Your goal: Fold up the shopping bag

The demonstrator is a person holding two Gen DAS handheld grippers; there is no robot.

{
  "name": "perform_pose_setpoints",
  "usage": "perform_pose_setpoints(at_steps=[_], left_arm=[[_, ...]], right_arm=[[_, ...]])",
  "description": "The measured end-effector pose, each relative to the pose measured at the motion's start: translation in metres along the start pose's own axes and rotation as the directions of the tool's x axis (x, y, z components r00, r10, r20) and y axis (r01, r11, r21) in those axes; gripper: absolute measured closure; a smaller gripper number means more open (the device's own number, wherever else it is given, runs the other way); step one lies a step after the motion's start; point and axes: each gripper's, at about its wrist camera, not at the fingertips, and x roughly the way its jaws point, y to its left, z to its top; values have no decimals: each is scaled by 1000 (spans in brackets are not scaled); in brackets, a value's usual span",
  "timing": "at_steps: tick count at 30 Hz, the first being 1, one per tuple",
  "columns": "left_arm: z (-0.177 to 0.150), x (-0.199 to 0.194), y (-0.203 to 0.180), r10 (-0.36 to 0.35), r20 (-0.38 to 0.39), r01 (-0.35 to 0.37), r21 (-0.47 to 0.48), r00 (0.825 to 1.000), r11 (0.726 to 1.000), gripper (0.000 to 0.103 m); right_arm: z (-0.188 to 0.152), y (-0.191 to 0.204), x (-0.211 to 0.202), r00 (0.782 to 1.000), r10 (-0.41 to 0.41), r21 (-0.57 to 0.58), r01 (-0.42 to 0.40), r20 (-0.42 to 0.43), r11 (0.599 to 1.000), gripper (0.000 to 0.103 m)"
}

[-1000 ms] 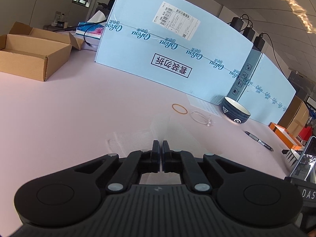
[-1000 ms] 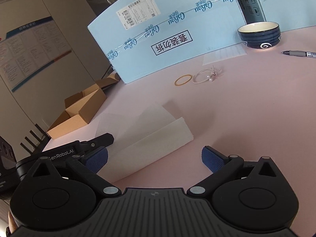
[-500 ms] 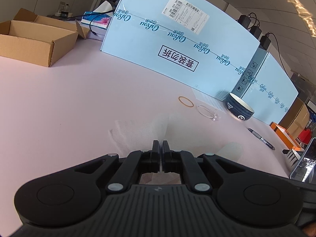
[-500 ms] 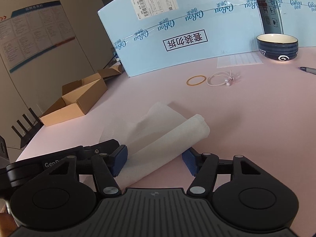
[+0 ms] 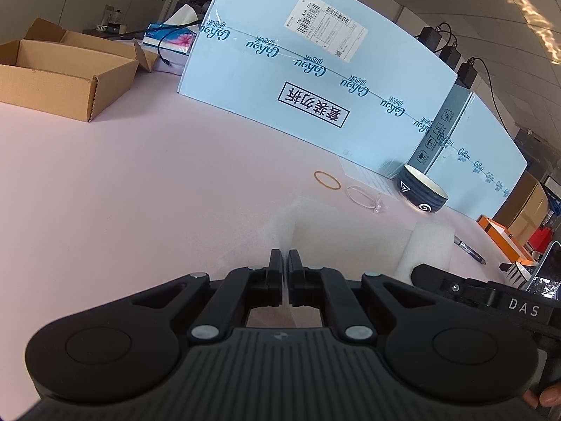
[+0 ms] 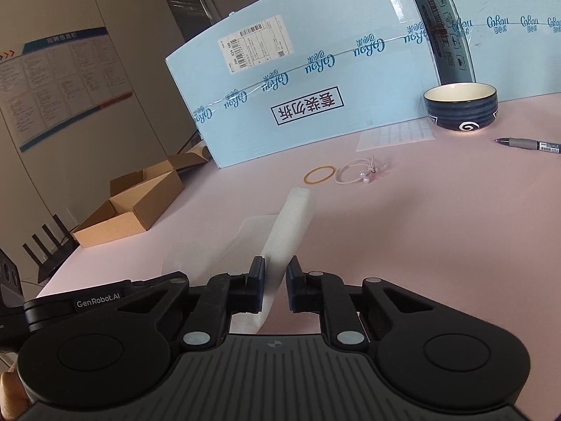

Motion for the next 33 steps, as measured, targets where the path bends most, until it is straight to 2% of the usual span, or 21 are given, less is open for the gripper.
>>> perform_pose_setpoints(at_steps=[9, 11, 16, 20, 21, 25, 29, 33], left_arm=[[-2, 2, -8, -21, -19, 21, 14, 1000, 1000, 90], [-3, 3, -11, -30, -22, 30, 23, 999, 999, 85], [-5, 4, -15, -57, -32, 58, 30, 998, 998, 80], [-8, 1, -14, -97, -42, 98, 14, 994, 995, 63], [-9, 0, -14, -108, -44, 109, 12, 993, 994, 59], [-12, -1, -18, -128, -49, 129, 19, 991, 992, 55], [-9, 3, -21, -99, -39, 100, 33, 994, 994, 49], [-3, 10, -25, -28, -22, 29, 39, 999, 999, 44]], right_arm=[[-5, -16, 2, 998, -57, -20, 57, -35, 998, 91], [-7, -17, 2, 998, -45, -8, 45, -37, 999, 91], [-5, -26, -8, 999, 52, 65, -53, 16, 997, 91], [0, -36, -14, 995, 95, 113, -99, 43, 989, 92], [1, -37, -14, 994, 99, 119, -103, 38, 988, 93], [-2, -41, -8, 996, 86, 142, -87, 9, 986, 95], [-7, -43, -13, 992, 126, 162, -127, 16, 979, 95], [-11, -43, -23, 984, 174, 166, -178, 40, 970, 95]])
